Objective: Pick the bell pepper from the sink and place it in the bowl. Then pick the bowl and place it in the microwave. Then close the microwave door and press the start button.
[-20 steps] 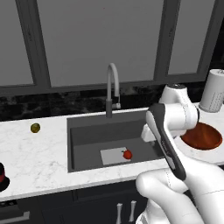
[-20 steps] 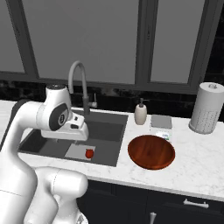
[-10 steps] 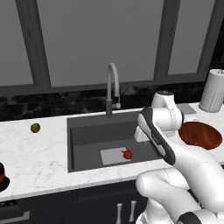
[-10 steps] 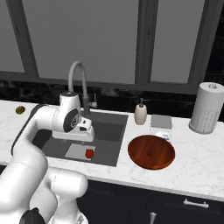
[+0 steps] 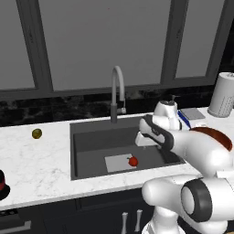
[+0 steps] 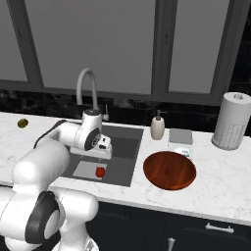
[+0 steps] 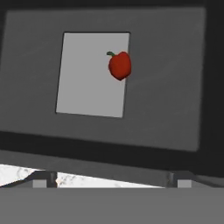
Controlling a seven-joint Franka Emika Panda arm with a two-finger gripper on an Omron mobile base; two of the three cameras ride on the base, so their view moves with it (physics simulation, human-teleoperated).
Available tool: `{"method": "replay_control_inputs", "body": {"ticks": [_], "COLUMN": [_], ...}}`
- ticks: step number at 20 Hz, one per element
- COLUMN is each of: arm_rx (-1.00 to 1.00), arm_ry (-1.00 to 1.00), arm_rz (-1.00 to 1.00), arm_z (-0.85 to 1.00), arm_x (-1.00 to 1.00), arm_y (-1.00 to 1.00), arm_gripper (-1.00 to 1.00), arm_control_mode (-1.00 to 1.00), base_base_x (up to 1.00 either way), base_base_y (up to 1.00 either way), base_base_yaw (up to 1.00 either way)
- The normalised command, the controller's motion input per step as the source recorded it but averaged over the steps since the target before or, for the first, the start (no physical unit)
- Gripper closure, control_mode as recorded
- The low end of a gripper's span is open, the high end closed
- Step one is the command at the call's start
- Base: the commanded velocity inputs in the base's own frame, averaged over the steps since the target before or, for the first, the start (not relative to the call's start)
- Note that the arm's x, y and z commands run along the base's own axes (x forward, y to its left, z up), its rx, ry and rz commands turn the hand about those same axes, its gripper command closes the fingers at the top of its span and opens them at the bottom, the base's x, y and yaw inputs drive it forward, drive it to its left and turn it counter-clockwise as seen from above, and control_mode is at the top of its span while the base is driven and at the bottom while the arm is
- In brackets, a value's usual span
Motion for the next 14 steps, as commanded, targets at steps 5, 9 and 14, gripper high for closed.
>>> {"method": "replay_control_inputs", "body": {"ticks": [5,9,14], "arm_rx": [0.0,0.0,0.0], "arm_ry": [0.09,0.0,0.0], "arm_rz": [0.0,0.0,0.0], "arm_z": [-0.31,-0.42,-0.46], "arm_x": [0.5,0.39,0.39], "arm_y": [0.02,0.15,0.12], "arm_gripper": [-1.0,-1.0,-1.0], "arm_control_mode": [-1.0,-1.0,-1.0], "base_base_x": [0.0,0.0,0.0], "base_base_y": [0.0,0.0,0.0], "base_base_yaw": [0.0,0.0,0.0]}}
